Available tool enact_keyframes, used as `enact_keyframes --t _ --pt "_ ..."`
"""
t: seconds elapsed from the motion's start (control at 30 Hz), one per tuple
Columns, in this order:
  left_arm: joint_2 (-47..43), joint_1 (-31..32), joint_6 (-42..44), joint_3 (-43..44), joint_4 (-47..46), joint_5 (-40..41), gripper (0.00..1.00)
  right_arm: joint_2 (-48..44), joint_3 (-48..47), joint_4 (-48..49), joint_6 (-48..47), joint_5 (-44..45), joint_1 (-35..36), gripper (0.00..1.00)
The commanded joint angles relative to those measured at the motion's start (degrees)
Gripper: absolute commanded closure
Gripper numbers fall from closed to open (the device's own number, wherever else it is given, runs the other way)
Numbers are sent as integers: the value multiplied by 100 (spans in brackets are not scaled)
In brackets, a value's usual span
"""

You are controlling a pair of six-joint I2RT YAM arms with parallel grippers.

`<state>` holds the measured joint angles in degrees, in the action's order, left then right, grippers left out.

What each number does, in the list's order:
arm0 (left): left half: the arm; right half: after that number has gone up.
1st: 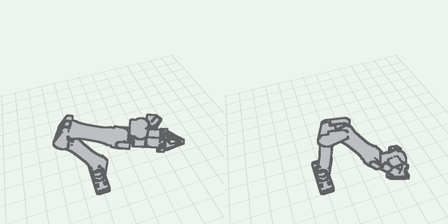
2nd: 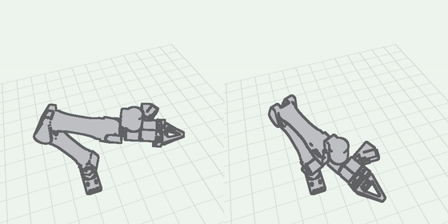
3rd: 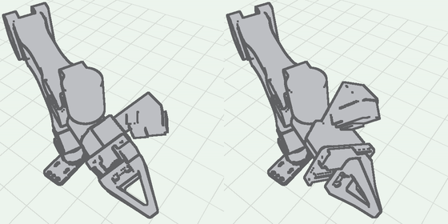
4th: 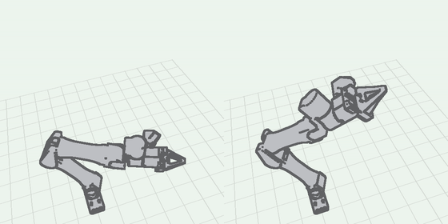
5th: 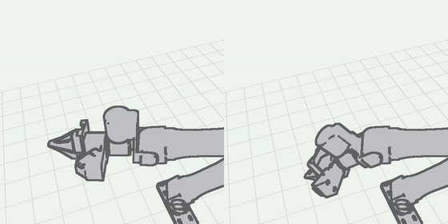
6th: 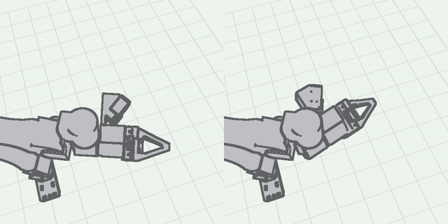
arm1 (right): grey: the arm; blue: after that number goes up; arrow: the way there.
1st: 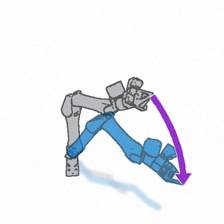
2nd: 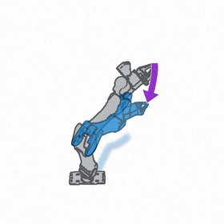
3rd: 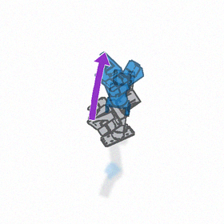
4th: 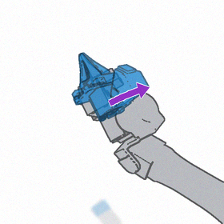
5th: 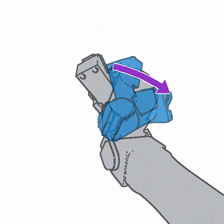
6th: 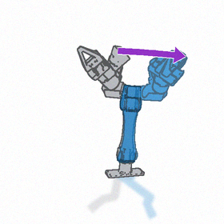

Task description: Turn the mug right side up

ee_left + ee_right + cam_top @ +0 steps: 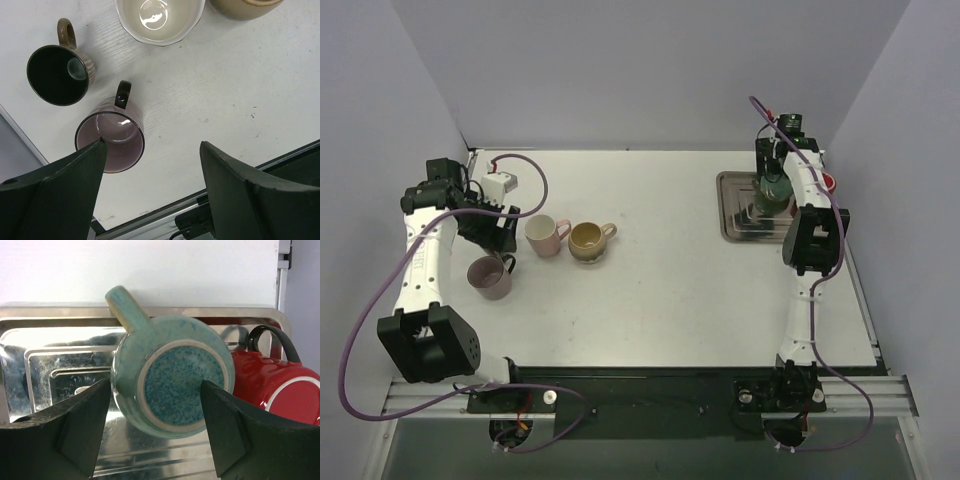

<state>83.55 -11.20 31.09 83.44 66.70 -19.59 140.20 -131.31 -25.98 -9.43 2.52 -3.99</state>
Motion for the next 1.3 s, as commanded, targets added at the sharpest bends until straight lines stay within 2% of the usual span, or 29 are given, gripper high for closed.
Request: enact_keyframes --t 0.0,0.13,0.3,0.57,0.67,0.73,0.77,0.87,0.97,1.1,1.27 --pt "-110 39 20 217 1 -167 15 -432 561 -513 -94 -208 126 35" --pt "-181 57 64 296 36 -220 15 -827 869 -1021 2 -209 214 37" --pt "-269 48 230 348 107 -238 15 -1442 1773 -1261 205 -893 285 39" --pt "-287 48 406 498 159 -352 15 -2048 2294 -1604 205 -1123 364 43" --pt "-251 48 433 559 195 -370 15 -2050 1638 -1428 152 -448 496 35" --pt "-234 39 433 568 195 -361 15 -1761 1006 -1288 222 386 426 27" --pt "-234 39 415 577 195 -370 15 -1646 810 -1217 214 441 425 22" --pt "-190 48 380 603 203 -396 15 -1120 72 -1173 -137 520 241 20" --pt "-76 39 293 630 125 -387 15 -846 -35 -718 -724 793 232 16" --pt "74 48 222 612 98 -326 15 -442 -114 -40 -964 715 101 13" --pt "83 65 178 577 89 -203 15 95 -1002 -338 -421 -382 -181 10"
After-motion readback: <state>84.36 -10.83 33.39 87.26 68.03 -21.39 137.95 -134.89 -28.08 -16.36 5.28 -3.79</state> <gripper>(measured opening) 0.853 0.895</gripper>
